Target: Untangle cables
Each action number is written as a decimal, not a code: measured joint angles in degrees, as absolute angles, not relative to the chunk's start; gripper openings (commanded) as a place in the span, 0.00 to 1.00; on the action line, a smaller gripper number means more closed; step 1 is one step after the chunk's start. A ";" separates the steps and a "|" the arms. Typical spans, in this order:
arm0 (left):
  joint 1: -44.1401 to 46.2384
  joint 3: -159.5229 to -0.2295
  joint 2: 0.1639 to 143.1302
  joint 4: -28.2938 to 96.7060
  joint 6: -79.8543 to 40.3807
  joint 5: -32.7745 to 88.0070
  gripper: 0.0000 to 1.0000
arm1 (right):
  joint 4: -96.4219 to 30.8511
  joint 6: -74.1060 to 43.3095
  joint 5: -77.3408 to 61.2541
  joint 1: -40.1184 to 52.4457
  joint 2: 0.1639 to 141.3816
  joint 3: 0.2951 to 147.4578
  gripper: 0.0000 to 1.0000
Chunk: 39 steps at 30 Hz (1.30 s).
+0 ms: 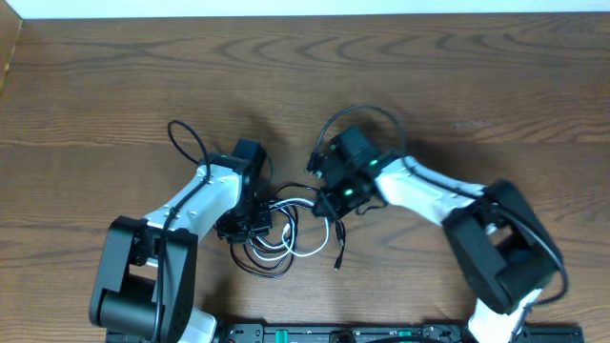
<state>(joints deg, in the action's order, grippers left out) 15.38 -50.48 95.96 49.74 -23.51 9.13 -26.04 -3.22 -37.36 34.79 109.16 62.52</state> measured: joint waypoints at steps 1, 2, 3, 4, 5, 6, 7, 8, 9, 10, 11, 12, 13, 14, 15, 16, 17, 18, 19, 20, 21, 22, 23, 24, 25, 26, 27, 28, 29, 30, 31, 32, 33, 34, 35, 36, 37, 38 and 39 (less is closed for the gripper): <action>15.22 -50.48 95.64 49.76 -23.44 9.32 0.34 | -26.65 -1.23 -39.44 33.98 108.27 62.52 0.01; 15.11 -50.48 95.09 49.74 -23.16 9.82 0.34 | -27.40 1.06 -41.71 33.28 107.20 62.52 0.01; 15.09 -50.48 94.43 49.74 -22.55 10.50 0.34 | -28.29 3.77 -44.38 32.73 105.97 62.52 0.01; 15.09 -50.48 93.62 49.69 -22.09 11.31 0.33 | -29.02 5.91 -46.54 32.45 105.08 62.52 0.01; 15.09 -50.48 92.71 49.65 -21.50 12.12 0.29 | -29.98 8.69 -49.08 32.36 104.29 62.54 0.01; 15.09 -50.48 91.79 49.67 -20.93 12.80 0.25 | -30.57 10.59 -50.94 32.38 103.92 62.54 0.01; 15.09 -50.48 89.86 49.67 -20.05 13.89 0.25 | -31.48 13.65 -53.82 32.40 103.77 62.52 0.01; 15.09 -50.48 88.64 49.76 -19.38 14.46 0.25 | -31.88 15.35 -55.46 32.42 103.77 62.52 0.01; 15.09 -50.48 87.70 49.87 -19.29 14.85 0.25 | -32.03 16.60 -56.80 32.40 103.77 62.52 0.01; 15.09 -50.48 86.76 49.95 -19.16 15.14 0.25 | -32.01 17.63 -57.89 32.36 103.77 62.52 0.01; 15.09 -50.48 85.76 50.11 -19.00 15.29 0.25 | -31.97 18.61 -58.96 32.21 103.77 62.52 0.01; 15.09 -50.48 84.88 50.17 -18.98 15.40 0.25 | -31.99 19.25 -59.68 32.01 103.77 62.52 0.01; 15.09 -50.48 84.20 50.33 -18.96 15.51 0.26 | -32.01 19.77 -60.23 31.68 103.74 62.52 0.01; 15.09 -50.48 83.57 50.57 -18.96 15.64 0.27 | -32.01 20.14 -60.84 31.18 103.61 62.52 0.01; 15.09 -50.48 82.94 50.96 -18.94 15.81 0.29 | -32.01 20.45 -61.78 30.52 103.31 62.52 0.01; 15.09 -50.48 82.50 51.22 -18.85 15.88 0.40 | -31.94 20.75 -62.76 29.69 102.67 62.50 0.01; 15.09 -50.48 82.02 51.62 -18.65 16.05 0.47 | -31.86 20.91 -63.57 29.04 101.97 62.50 0.01; 15.09 -50.48 81.73 52.14 -18.26 16.10 0.52 | -31.62 21.08 -64.03 28.38 100.99 62.48 0.01; 15.09 -50.48 81.43 52.80 -18.22 16.23 0.53 | -31.24 21.26 -64.82 27.55 99.46 62.48 0.01; 15.09 -50.48 81.41 52.99 -17.96 16.21 0.54 | -30.39 21.04 -64.84 27.09 98.04 62.41 0.01; 15.09 -50.48 81.38 53.45 -18.04 16.21 0.55 | -29.45 20.69 -64.77 26.68 96.36 62.39 0.01; 15.09 -50.46 81.38 53.80 -17.98 16.21 0.55 | -28.27 20.12 -64.62 26.57 94.72 62.37 0.01; 15.09 -50.46 81.38 53.84 -18.04 16.21 0.55 | -25.85 18.81 -64.40 26.26 91.55 62.37 0.01; 15.09 -50.46 81.38 53.80 -18.00 16.21 0.55 | -25.17 18.28 -64.34 26.24 90.67 62.37 0.01; 15.09 -50.46 81.38 53.78 -18.02 16.21 0.55 | -23.66 17.28 -64.05 26.15 88.40 62.37 0.01; 15.09 -50.46 81.38 53.78 -18.02 16.21 0.55 | -22.13 16.16 -63.70 26.09 86.48 62.37 0.01; 15.09 -50.46 81.36 53.76 -18.00 16.21 0.55 | -20.45 14.92 -63.05 26.04 84.20 62.37 0.01; 15.09 -50.46 81.36 53.74 -18.02 16.21 0.55 | -19.22 13.82 -62.39 25.98 82.43 62.37 0.01; 15.09 -50.46 81.36 53.76 -18.00 16.21 0.56 | -17.69 12.47 -61.56 25.93 80.20 62.37 0.01; 15.09 -50.46 81.36 53.76 -18.02 16.21 0.56 | -16.69 11.62 -60.75 25.93 78.63 62.37 0.01; 15.09 -50.46 81.36 53.76 -18.00 16.19 0.57 | -14.92 10.28 -59.44 25.96 76.38 62.37 0.01; 15.09 -50.46 81.36 53.76 -18.00 16.19 0.57 | -13.50 9.21 -58.22 25.96 74.56 62.37 0.01; 15.09 -50.46 81.36 53.76 -18.06 16.14 0.57 | -12.38 8.34 -56.97 25.96 73.08 62.37 0.01; 15.09 -50.46 81.36 53.78 -18.00 16.08 0.57 | -11.29 7.40 -55.46 25.93 71.20 62.37 0.01; 15.09 -50.46 81.36 53.80 -18.00 15.99 0.57 | -10.70 6.59 -53.98 25.96 69.56 62.39 0.01; 15.09 -50.46 81.36 53.82 -18.00 15.97 0.57 | -10.41 5.96 -52.40 25.96 68.01 62.37 0.01; 15.09 -50.46 81.36 54.02 -18.00 15.97 0.57 | -10.63 5.34 -50.61 25.96 66.30 62.37 0.01; 15.09 -50.46 81.36 54.35 -18.00 15.90 0.57 | -11.20 4.97 -49.10 25.96 65.08 62.39 0.01; 15.09 -50.46 81.36 54.65 -18.02 15.64 0.59 | -12.12 4.69 -47.66 25.93 64.01 62.41 0.01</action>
